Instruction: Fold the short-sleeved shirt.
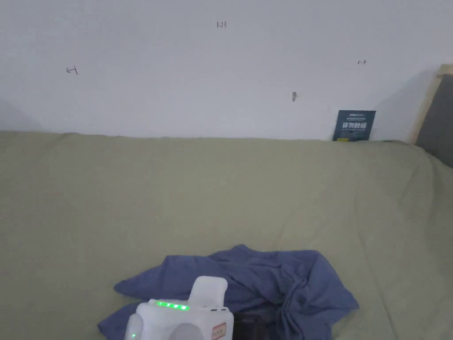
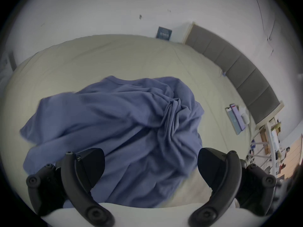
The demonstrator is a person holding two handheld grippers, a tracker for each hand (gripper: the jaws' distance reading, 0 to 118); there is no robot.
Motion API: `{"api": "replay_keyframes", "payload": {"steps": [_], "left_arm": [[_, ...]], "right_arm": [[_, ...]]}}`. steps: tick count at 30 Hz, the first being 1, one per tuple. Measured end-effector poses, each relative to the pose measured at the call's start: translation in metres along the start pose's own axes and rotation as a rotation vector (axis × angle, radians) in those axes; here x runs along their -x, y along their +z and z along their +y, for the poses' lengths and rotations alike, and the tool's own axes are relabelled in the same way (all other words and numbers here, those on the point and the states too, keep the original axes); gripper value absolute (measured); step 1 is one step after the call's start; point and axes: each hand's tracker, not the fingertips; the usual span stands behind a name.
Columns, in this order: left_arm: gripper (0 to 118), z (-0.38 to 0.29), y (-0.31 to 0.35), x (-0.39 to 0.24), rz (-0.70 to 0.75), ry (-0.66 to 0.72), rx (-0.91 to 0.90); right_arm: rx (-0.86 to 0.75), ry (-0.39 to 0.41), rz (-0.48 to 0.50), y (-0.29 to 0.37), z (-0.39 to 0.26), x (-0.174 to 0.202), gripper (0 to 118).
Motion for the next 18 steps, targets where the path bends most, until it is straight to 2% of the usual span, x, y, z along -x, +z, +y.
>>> {"api": "replay_keyframes", "payload": {"steps": [1,2,3,4,5,7,9,15,18], "left_arm": [[94,-0.013,0.020,0.010,0.003,0.007,-0.021],[72,-0.026,0.044,0.014,0.022,0.042,-0.051],[20,-0.040,0.062,0.020,0.032,0.062,-0.072],[2,-0.055,0.076,0.028,0.096,0.086,-0.081],[2,-0.067,0.090,0.032,0.148,0.094,-0.135],[2,-0.083,0.104,0.056,0.174,0.075,-0.070],[2,-0.099,0.120,0.073,0.242,0.103,-0.083],[2,-0.109,0.134,0.127,0.255,0.229,-0.098],[2,-0.091,0.127,0.141,0.238,0.232,-0.111]], "right_arm": [[-0.002,0.005,0.005,0.000,0.001,0.003,1],[-0.003,0.009,0.011,0.001,0.001,0.008,1],[-0.006,0.015,0.019,0.001,0.001,0.012,1],[-0.007,0.019,0.023,0.001,0.001,0.017,1],[-0.005,0.022,0.026,0.000,0.001,0.021,1],[-0.010,0.026,0.035,0.000,-0.002,0.029,1],[-0.004,0.030,0.040,0.001,-0.003,0.038,1],[0.013,0.063,0.063,-0.003,-0.011,0.054,1],[0.028,0.078,0.070,-0.008,-0.013,0.059,1]]}}
